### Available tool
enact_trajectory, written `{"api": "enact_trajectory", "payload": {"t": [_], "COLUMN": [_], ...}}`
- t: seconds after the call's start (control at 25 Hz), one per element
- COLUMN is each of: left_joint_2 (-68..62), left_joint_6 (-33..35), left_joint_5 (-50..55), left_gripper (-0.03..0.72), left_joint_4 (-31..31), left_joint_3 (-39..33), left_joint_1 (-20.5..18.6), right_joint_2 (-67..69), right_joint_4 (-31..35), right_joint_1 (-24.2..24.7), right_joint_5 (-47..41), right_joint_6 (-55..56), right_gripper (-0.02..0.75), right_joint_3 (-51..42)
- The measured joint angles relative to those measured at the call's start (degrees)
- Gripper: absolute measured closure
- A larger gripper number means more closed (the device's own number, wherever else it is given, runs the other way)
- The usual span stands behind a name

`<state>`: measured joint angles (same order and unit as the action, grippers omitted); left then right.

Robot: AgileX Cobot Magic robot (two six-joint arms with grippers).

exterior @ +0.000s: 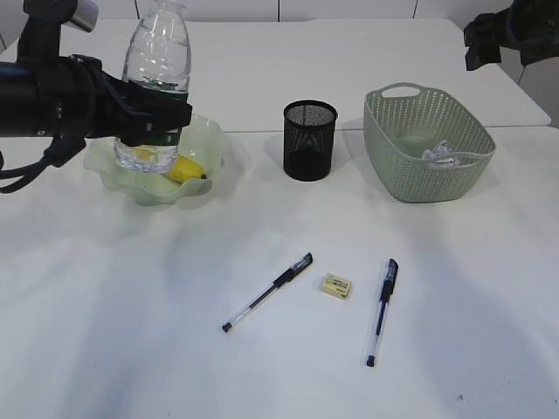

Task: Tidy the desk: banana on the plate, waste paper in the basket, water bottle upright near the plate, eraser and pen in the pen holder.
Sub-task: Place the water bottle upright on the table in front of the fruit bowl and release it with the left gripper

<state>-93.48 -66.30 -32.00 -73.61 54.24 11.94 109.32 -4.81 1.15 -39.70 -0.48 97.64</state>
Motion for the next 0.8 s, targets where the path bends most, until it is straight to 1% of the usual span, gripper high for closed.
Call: {"api": "enact_trajectory", "payload": {"t": [0.12, 0.24, 0.36, 0.52, 0.64, 0.8], "left_joint_2": [0.0, 0.0, 0.0, 0.0, 0.0, 0.0], "left_joint_6": [0.4, 3.7, 8.2, 12.6, 14.7, 16.2], "left_joint_5": [0.1, -0.6, -3.1, -6.5, -12.0, -22.5], "left_gripper": [0.279, 0.279, 0.279, 0.279, 0.279, 0.279], "left_joint_4": [0.0, 0.4, 2.9, 6.3, 6.6, 6.7], "left_joint_3": [0.0, 0.0, 0.0, 0.0, -0.3, -2.9], "left_joint_1": [0.0, 0.0, 0.0, -0.1, -2.1, -7.1], "right_joint_2": [0.0, 0.0, 0.0, 0.0, 0.0, 0.0], "right_joint_4": [0.0, 0.0, 0.0, 0.0, -0.4, -0.8], "right_joint_1": [0.0, 0.1, 0.1, 0.1, 0.1, 0.1], "right_joint_5": [0.0, 0.1, 0.1, 0.0, 0.0, 0.0], "right_joint_6": [0.1, 0.1, 0.1, 0.1, 0.1, 0.1], "right_gripper": [0.150, 0.150, 0.150, 0.150, 0.150, 0.150], "right_joint_3": [0.0, 0.0, 0.0, 0.0, 0.0, 0.0]}}
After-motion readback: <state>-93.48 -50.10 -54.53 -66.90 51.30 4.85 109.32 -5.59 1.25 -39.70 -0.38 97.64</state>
